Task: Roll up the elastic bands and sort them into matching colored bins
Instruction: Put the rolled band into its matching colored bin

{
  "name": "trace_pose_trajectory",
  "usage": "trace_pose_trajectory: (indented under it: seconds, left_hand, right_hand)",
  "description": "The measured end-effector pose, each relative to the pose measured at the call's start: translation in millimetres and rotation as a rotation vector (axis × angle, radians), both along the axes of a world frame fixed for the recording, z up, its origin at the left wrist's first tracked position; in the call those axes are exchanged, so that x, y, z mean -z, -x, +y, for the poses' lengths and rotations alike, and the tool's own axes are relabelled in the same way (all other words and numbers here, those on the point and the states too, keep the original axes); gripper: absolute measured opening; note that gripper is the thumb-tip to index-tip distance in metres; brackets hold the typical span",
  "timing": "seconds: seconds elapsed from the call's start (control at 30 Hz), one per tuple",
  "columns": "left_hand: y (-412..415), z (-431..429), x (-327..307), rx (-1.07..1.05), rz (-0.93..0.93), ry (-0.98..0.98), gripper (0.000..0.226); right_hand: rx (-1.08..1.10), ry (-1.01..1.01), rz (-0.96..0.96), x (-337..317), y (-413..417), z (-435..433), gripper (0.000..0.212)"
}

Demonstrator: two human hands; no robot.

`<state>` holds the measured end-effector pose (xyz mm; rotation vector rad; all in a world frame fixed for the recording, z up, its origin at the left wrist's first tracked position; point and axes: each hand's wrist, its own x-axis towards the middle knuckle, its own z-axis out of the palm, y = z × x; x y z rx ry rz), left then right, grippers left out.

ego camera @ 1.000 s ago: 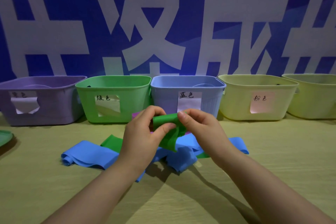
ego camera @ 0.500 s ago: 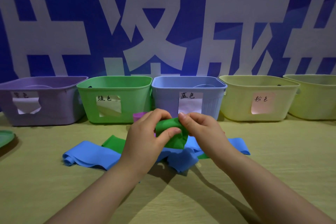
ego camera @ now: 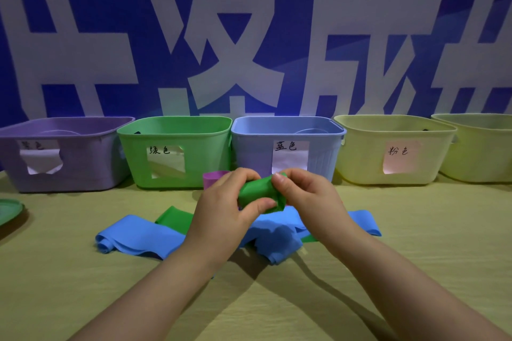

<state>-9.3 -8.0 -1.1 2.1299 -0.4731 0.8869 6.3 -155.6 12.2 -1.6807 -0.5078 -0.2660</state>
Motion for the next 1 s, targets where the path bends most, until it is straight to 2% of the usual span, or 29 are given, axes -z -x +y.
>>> trace_pose_trajectory:
  seconds: [0.17,0.27,0.3,0.43,0.57,0.77,0.93,1.0]
  left_hand:
    - [-1.4,1.3,-0.3,-0.008,-0.022,-0.012,0.023]
    - [-1.5,1.8,-0.3,-0.019,-0.016,-0.002,0.022]
    - [-1.6,2.0,-0.4,-0.026,-0.015,0.003,0.021]
    - [-0.5,1.8,-0.9,-0.037,-0.015,0.002,0.018]
    - [0.9,1.6,-0.8,-0.031,-0.018,0.021,0.03]
    - [0.8,4.3,-0.9,-0.076,-0.118,-0.103,0.041]
    - [-0.3,8.1,-3.2,-0.109,-0.158,-0.14,0.046]
    - [-0.6,9.4,-2.9,-0.129,-0.164,-0.15,0.045]
  right_hand:
    - [0.019,0.01,0.031,-0.6,1.0,-0.8,0.023]
    - [-0.025,-0.044,0.04,-0.7,2.7,1.3,0.005]
    - [-0.043,-0.056,0.035,0.1,2.7,2.1,0.005]
    - [-0.076,-0.063,0.031,1.3,1.6,1.8,0.013]
    - [-0.005,-0.009,0.026,3.0,0.1,1.0,0.015]
    - [0.008,0.034,0.058,-0.8,2.6,0.2,0.033]
    - [-0.081,-0.02,0.062,-0.2,7.0,3.6,0.005]
    - [-0.117,-0.012,0.054,0.1,7.8,3.8,0.01]
